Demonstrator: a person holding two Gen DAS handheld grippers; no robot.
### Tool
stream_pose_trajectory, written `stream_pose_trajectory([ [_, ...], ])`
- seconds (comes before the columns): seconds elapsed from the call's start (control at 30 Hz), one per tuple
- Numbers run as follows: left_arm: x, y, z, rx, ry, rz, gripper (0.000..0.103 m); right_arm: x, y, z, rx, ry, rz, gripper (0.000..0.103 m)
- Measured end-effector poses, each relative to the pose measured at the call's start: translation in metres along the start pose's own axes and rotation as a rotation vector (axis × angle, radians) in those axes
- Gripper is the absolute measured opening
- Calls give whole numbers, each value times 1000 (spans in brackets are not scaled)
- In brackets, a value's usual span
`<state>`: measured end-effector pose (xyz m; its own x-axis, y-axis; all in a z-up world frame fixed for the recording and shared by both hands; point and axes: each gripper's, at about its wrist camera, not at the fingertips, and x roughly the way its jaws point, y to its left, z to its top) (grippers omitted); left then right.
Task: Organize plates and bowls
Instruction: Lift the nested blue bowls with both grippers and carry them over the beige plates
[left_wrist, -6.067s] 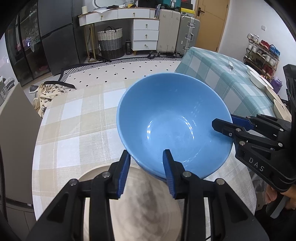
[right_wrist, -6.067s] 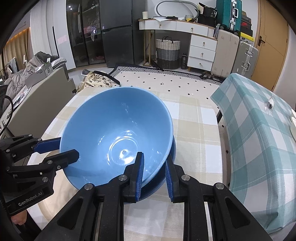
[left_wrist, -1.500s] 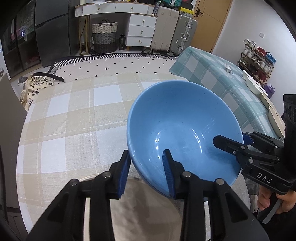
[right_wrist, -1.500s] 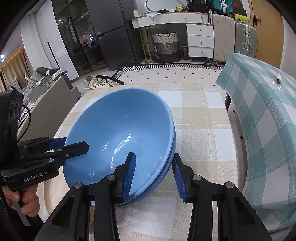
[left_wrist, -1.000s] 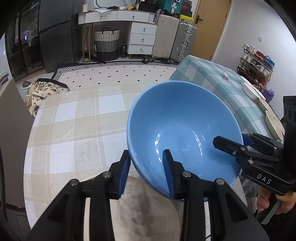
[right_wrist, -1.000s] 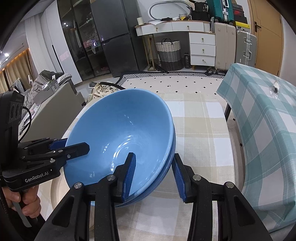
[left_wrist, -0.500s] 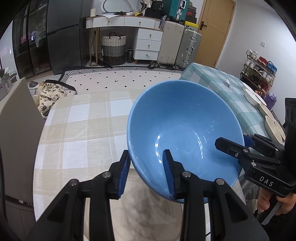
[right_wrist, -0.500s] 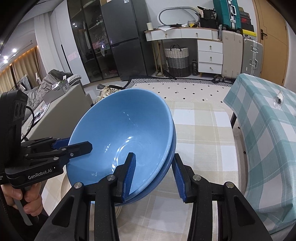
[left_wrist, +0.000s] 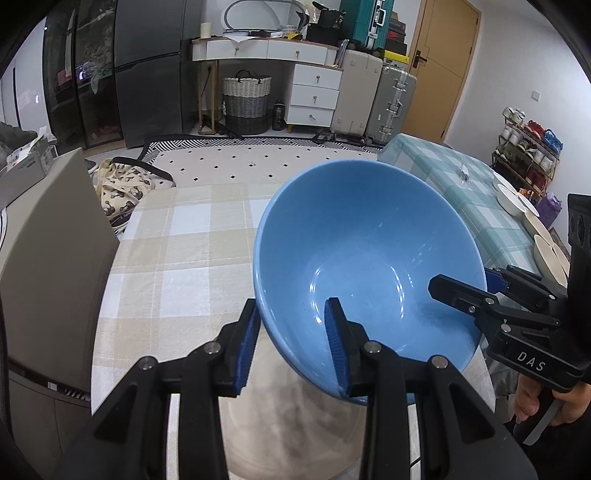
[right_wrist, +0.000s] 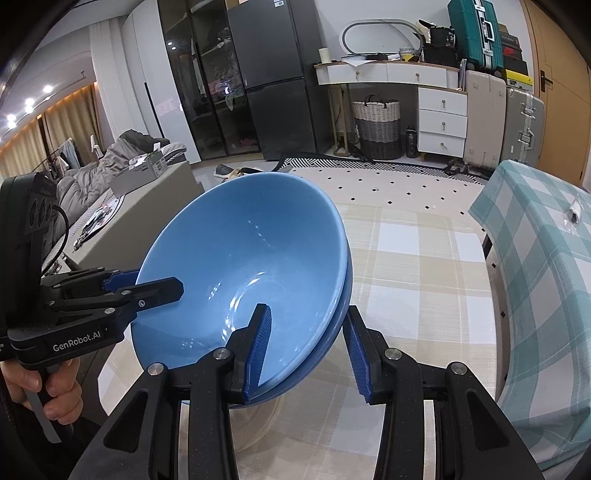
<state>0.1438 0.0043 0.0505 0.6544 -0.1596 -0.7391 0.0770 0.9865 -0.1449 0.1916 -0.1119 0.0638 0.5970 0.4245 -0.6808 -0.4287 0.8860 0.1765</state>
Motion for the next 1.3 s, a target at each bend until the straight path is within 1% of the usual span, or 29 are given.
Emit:
stream_pose_trajectory([
  [0.37,-13,12,-9,-12,-1,28,34,2,21,-3,-29,19,30,41],
  [0.63,-16,17,-16,-14,13,50,34,5,28,-4,-43,29,44,41],
  [0.97,-18,29,-29,-24,44,77,34,14,45,-7,-73,55,56,41],
  [1.3,-8,41,-40,-32,95,105,34,29,60,-13,-99,94,59,41],
])
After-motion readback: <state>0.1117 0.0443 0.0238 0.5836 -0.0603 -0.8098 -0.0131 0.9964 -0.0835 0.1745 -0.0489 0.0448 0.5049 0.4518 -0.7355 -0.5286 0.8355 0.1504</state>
